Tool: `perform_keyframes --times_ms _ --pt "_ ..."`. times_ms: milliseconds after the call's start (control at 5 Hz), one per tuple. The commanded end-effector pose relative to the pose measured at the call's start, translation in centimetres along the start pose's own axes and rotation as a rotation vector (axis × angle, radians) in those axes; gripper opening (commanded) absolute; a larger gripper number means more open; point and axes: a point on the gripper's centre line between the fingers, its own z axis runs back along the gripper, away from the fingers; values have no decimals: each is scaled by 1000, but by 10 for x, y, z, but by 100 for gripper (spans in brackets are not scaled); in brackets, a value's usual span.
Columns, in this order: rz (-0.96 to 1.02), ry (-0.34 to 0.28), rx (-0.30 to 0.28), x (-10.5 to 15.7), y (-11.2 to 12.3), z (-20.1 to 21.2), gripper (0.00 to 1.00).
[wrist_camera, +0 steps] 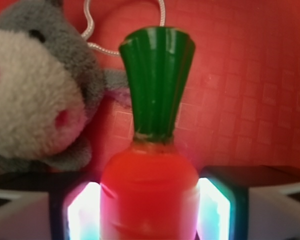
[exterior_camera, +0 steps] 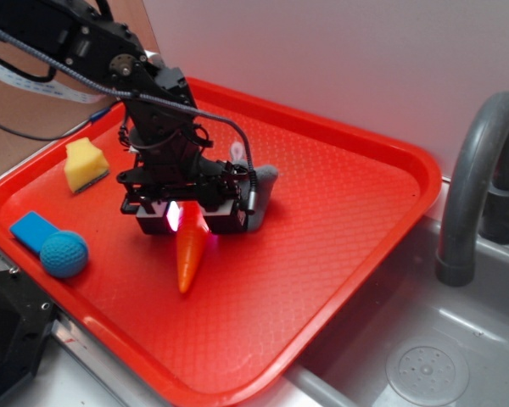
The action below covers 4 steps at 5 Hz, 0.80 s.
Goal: Grab the carrot.
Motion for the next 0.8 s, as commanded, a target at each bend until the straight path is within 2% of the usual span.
perform_keyframes --times_ms 0,200,400,600 --pt "47 10 64 -2 7 39 0" --pt "219 86 11 28 20 86 0" --pt "195 13 -42 40 27 137 0" --pt "136 -32 -88 44 38 186 0"
